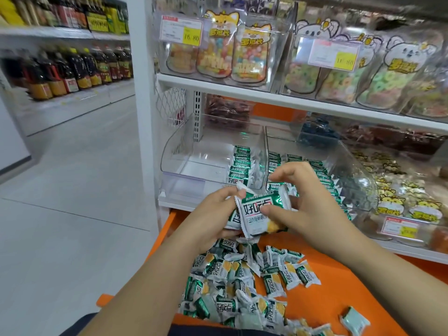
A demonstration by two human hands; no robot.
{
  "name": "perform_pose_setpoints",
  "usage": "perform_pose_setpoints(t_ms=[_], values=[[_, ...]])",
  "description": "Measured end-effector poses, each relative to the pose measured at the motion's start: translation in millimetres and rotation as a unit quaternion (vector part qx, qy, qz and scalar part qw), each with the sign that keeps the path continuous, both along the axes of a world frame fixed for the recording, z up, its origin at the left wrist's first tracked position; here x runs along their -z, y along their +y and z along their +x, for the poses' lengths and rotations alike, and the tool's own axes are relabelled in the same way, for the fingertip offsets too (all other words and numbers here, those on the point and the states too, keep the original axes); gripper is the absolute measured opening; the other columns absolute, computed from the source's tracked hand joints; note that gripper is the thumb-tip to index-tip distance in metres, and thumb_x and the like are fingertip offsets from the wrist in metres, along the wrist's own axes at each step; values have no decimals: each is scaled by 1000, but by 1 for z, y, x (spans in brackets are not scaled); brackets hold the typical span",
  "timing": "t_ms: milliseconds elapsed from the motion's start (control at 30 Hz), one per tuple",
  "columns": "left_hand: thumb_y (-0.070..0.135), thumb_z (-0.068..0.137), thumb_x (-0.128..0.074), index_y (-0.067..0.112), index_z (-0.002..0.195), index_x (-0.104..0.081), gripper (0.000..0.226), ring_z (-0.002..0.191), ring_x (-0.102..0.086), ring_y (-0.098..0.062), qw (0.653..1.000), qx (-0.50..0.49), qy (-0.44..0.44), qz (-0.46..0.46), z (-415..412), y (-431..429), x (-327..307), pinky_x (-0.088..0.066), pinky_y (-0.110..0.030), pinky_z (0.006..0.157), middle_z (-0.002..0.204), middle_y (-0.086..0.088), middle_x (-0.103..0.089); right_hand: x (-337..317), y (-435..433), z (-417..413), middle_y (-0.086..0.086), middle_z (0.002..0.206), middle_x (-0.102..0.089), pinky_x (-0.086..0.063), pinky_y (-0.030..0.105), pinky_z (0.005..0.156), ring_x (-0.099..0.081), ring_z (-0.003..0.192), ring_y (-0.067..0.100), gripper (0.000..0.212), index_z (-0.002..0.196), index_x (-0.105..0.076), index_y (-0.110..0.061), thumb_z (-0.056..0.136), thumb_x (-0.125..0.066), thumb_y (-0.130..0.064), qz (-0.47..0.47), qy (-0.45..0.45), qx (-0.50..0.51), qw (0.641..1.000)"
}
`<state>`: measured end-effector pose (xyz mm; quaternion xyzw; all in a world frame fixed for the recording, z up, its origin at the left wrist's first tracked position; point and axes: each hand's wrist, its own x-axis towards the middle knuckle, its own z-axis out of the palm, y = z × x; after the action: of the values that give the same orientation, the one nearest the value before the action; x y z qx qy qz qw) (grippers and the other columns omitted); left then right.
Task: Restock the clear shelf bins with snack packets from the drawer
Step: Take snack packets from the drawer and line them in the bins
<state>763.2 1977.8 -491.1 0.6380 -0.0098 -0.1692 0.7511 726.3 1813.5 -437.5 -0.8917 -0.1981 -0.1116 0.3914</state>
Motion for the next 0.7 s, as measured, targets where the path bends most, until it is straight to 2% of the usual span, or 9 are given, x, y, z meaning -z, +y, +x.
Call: perform_pose_setpoints(t_ms=[67, 167, 233, 300, 400, 467, 533, 600, 700], values=[[30, 99, -46, 23, 101, -62, 17, 74, -68, -8, 1000, 21, -7, 1, -3, -1, -3, -55, -28, 65, 78, 6, -73, 1, -5, 4, -14, 106, -55, -40, 14, 75, -53, 107, -3, 44, 97, -46, -38, 73, -79, -21, 34, 33, 6, 999], [36, 100, -42, 21, 111, -62, 27, 73, -68, -1, 998, 55, -8, -17, -5, 2, -10, -54, -31, 77, 82, 9, -74, 4, -13, 10, -15, 94, -60, -39, 18, 71, -58, 96, 1, 41, 95, -50, -33, 71, -80, -20, 65, 47, 10, 997], [56, 91, -47, 30, 115, -60, 37, 92, -65, 4, 996, 81, -48, 10, -5, 6, -12, -49, -37, 93, 97, 18, -72, 6, -13, 9, -18, 97, -60, -43, 22, 74, -58, 96, 3, 36, 92, -51, -33, 73, -80, -21, 42, 39, 9, 998], [70, 74, -60, 39, 129, -51, 64, 116, -54, 0, 980, 118, -127, 102, -4, 10, -11, -41, -37, 105, 118, 24, -61, 6, -10, 6, -19, 103, -57, -49, 29, 81, -56, 104, 4, 36, 91, -49, -38, 75, -78, -22, -11, 2, -7, 1000], [36, 74, -78, 45, 122, -50, 56, 103, -58, 8, 959, 149, -194, 141, -5, 12, -10, -48, -17, 90, 112, 19, -63, 1, -3, 5, -17, 112, -51, -48, 34, 92, -50, 112, 3, 35, 94, -48, -37, 75, -75, -25, -72, -51, -61, 994], [18, 75, -79, 44, 120, -51, 59, 92, -65, -4, 958, 136, -216, 131, -4, 13, -8, -55, -25, 83, 105, 6, -68, -1, -1, 10, -15, 112, -51, -48, 33, 94, -50, 111, 4, 37, 96, -47, -39, 71, -75, -35, -73, -31, -57, 995], [16, 75, -80, 38, 126, -51, 62, 93, -67, -13, 957, 108, -235, 128, -2, 15, -9, -57, -35, 81, 105, 3, -69, -1, -3, 16, -17, 110, -52, -49, 31, 92, -51, 110, 0, 46, 96, -47, -39, 62, -75, -51, -29, 15, -9, 999], [17, 75, -80, 34, 129, -49, 64, 91, -67, -8, 960, 78, -244, 110, -1, 16, -9, -56, -28, 75, 105, 7, -69, 4, -6, 18, -15, 108, -57, -52, 34, 88, -55, 107, -1, 53, 98, -49, -35, 57, -72, -58, 37, 66, 11, 997], [22, 73, -81, 36, 134, -45, 72, 93, -66, -2, 960, 37, -256, 111, 1, 17, -7, -53, -19, 74, 113, 7, -64, 14, -8, 13, 0, 102, -68, -56, 41, 82, -66, 94, 13, 43, 104, -51, -27, 70, -72, -43, 84, 120, -28, 989]])
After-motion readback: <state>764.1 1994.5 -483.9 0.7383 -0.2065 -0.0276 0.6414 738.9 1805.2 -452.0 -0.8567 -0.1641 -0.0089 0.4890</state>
